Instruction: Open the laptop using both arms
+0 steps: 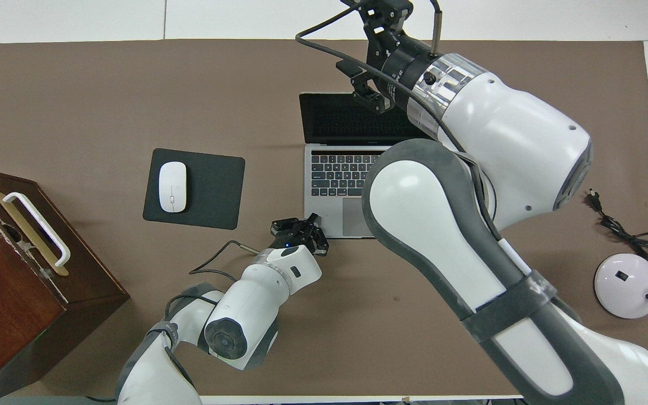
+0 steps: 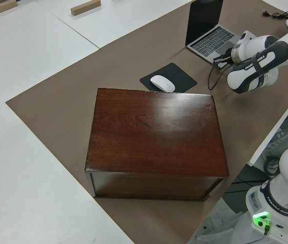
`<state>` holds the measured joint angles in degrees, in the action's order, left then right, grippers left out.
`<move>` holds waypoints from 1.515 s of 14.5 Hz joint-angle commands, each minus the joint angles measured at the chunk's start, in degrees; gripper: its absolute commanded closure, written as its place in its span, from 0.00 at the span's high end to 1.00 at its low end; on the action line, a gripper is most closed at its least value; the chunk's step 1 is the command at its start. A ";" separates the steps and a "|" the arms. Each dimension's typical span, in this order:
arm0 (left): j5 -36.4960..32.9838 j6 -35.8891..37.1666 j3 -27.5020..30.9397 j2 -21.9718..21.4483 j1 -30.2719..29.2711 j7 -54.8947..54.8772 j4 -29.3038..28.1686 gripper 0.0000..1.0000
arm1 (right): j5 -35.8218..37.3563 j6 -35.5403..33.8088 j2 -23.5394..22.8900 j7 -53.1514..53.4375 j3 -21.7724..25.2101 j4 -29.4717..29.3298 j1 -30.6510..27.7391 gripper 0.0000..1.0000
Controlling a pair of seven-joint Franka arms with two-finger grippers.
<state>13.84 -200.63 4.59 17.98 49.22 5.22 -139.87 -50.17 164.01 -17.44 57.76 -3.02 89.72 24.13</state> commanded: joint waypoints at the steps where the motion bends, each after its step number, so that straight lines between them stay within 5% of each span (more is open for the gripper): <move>1: 1.19 -0.11 0.16 2.32 -0.79 0.14 1.79 0.00 | 14.95 -16.63 0.73 14.96 4.24 -9.53 -1.28 1.00; 5: 1.19 0.41 0.07 0.48 -2.19 1.11 1.70 0.00 | 26.09 -36.97 4.41 13.82 5.57 -14.84 -4.96 1.00; 9: 1.19 3.12 0.16 -2.06 -2.28 3.83 1.61 0.00 | 27.31 -56.12 10.48 -3.66 6.10 -14.67 -11.55 1.00; 13: 1.19 12.26 0.16 -7.95 -3.95 3.84 1.61 0.00 | 38.73 -70.64 14.44 -23.44 6.10 -13.62 -15.78 1.00; 17: 1.19 23.06 0.25 -13.92 -6.32 3.66 2.57 0.00 | 43.48 -72.09 20.14 -38.39 6.10 -2.75 -20.43 1.00; 22: 1.11 41.08 0.34 -18.77 -10.01 3.22 8.37 0.00 | 46.13 -58.74 29.20 -49.83 6.10 17.47 -25.01 1.00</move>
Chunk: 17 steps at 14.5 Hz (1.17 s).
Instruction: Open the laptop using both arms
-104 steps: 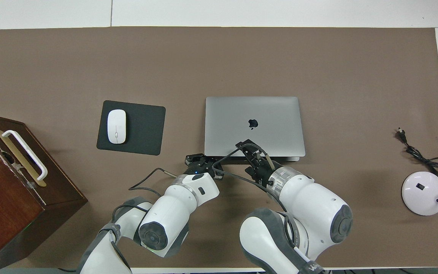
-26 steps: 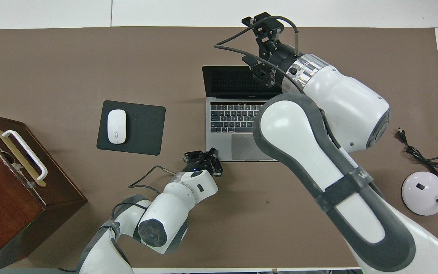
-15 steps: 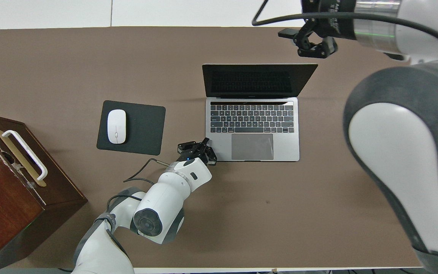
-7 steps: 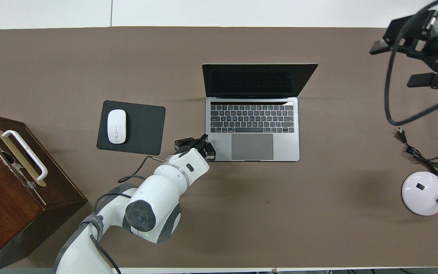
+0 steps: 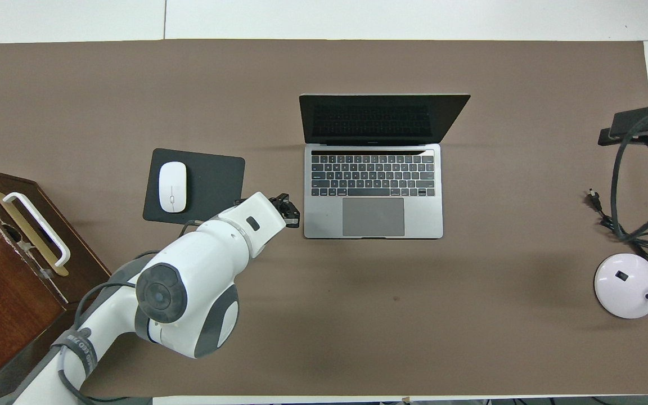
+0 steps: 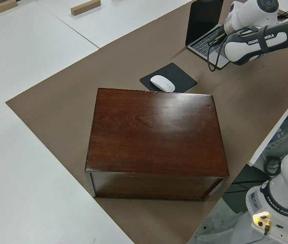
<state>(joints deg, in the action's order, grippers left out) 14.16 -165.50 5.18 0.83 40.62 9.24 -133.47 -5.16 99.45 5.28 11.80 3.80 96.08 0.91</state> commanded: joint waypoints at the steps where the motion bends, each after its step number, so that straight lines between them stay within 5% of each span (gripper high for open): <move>1: 0.78 8.15 -0.26 -1.88 -2.64 -0.80 3.12 0.00 | 1.20 7.67 7.37 -4.58 -0.73 13.40 -2.05 1.00; 11: -6.34 39.97 -0.35 -10.41 -15.47 -5.11 14.28 0.00 | 3.22 12.17 5.97 -4.24 -1.78 13.17 -1.18 1.00; 13: -6.95 44.19 -0.26 -11.29 -17.32 -5.90 15.61 0.00 | 5.59 8.86 3.79 -4.32 -1.87 8.45 -0.22 1.00; 14: -8.43 45.34 -0.35 -11.98 -18.03 -6.34 15.96 0.12 | 5.60 5.96 2.29 -4.24 -1.87 5.02 0.14 1.00; 16: -10.11 46.58 -0.26 -12.78 -18.30 -6.34 15.87 1.00 | 5.60 4.79 1.84 -4.85 -1.78 3.50 -0.03 1.00; 17: -10.73 47.19 -0.26 -13.13 -19.43 -6.34 15.96 1.00 | 5.69 4.88 1.67 -4.85 -1.78 3.06 -0.03 1.00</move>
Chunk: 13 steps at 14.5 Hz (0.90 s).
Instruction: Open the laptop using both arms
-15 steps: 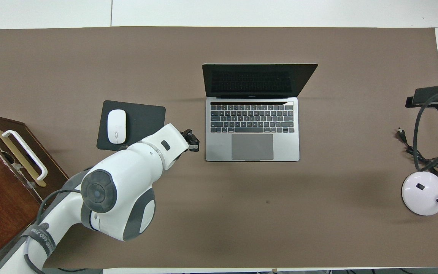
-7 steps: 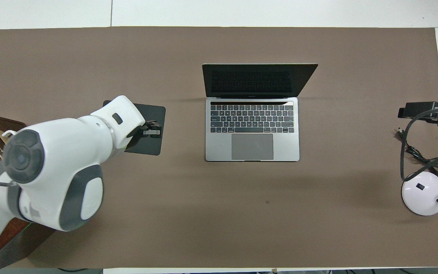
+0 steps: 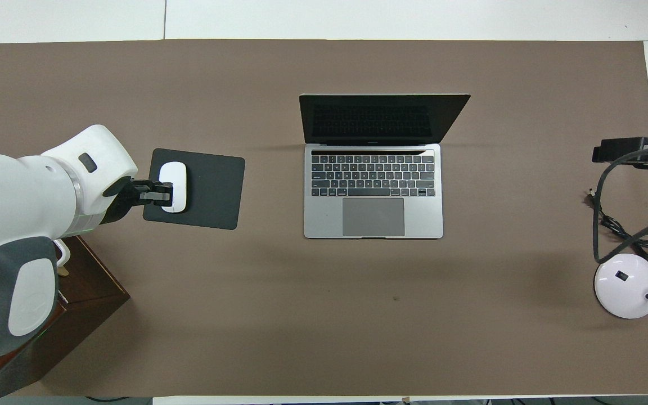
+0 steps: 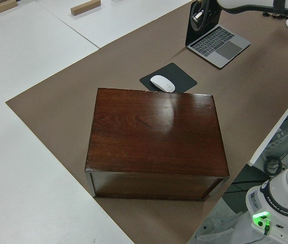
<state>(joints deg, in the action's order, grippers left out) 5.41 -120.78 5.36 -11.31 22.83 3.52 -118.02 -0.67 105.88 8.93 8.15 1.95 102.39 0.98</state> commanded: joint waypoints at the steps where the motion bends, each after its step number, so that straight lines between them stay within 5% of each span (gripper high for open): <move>1: -2.85 2.83 -0.61 -1.34 -2.52 -0.62 0.69 1.00 | 1.20 -1.82 -1.98 -1.21 0.07 -3.85 0.07 1.00; 7: -6.18 7.22 -0.35 -2.66 -6.66 -4.30 2.53 1.00 | 1.03 -3.22 -2.86 -3.93 0.25 -4.12 -0.36 1.00; 13: -6.20 14.95 0.97 -2.31 -13.77 -8.36 8.76 1.00 | 0.85 -10.07 -6.73 -5.08 2.88 -10.54 0.25 1.00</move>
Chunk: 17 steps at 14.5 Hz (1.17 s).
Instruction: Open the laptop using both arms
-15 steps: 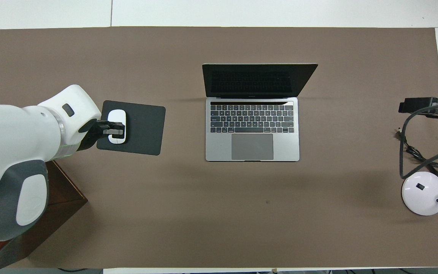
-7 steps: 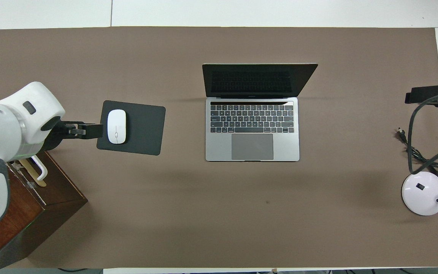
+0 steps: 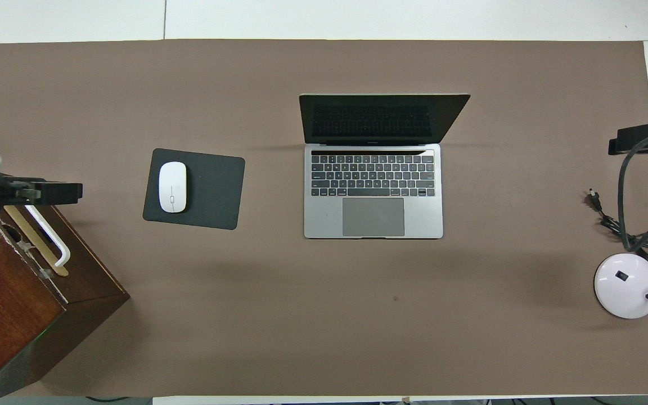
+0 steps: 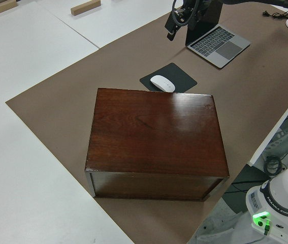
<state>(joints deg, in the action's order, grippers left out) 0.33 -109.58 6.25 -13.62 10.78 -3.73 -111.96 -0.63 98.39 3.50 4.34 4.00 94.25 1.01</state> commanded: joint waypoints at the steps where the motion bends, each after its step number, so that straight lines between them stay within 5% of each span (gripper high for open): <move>1: -1.13 4.71 0.08 0.26 -2.86 -1.19 3.59 1.00 | 0.81 -3.11 -1.05 -1.18 0.92 -2.41 0.22 1.00; 17: 1.60 23.88 0.25 7.11 -6.56 -0.40 17.22 1.00 | 0.81 -2.67 -0.52 -1.00 1.01 -0.30 -0.48 1.00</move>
<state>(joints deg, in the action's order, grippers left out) 1.12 -88.76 6.80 -8.88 5.15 -4.24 -97.75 -0.63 95.77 2.83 4.34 5.03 93.39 0.90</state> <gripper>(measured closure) 0.000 0.000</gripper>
